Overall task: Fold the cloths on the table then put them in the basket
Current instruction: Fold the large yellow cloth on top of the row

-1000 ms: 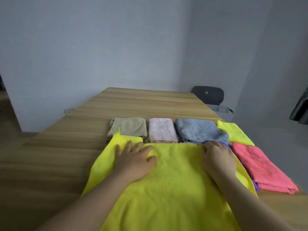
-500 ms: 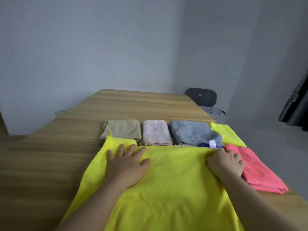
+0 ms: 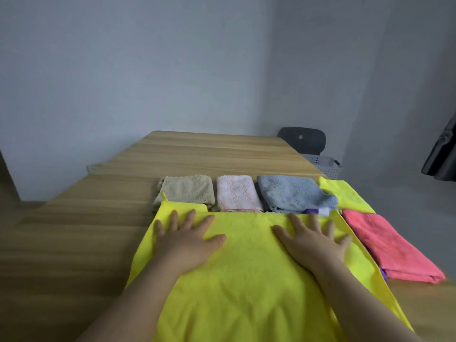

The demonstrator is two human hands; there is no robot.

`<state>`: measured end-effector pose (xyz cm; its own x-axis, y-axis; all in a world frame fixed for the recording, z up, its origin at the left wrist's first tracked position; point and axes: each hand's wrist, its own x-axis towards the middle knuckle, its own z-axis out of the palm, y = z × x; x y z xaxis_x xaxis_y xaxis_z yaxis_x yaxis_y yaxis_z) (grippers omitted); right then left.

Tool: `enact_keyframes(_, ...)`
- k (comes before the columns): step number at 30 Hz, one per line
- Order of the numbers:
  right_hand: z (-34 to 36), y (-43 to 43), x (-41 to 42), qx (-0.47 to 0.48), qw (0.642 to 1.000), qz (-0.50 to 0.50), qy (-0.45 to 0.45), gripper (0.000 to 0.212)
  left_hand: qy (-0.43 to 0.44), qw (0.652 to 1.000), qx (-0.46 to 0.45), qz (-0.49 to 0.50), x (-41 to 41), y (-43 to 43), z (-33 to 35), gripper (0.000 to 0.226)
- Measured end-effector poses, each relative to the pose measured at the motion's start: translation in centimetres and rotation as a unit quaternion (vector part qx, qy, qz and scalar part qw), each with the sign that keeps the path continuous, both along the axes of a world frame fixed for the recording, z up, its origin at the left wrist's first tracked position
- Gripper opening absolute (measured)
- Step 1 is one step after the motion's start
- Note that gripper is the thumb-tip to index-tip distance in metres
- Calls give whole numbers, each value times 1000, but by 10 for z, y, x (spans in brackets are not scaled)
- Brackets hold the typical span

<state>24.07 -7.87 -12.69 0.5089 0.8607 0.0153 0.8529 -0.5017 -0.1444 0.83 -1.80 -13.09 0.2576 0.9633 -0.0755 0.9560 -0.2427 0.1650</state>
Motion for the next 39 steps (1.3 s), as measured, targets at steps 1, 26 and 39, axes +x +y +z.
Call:
enact_keyframes(1, -1, 1, 2, 0, 1000, -6, 7, 74, 1, 1000, 15, 18, 0, 0, -3, 69)
enact_keyframes(26, 1, -174, -77, 131, 968, 209, 55, 60, -81, 973, 105, -189, -38, -153, -5, 56)
enact_keyframes(39, -20, -217, -25, 103, 979, 174, 23, 52, 25, 987, 16, -160, -94, -174, -12, 76)
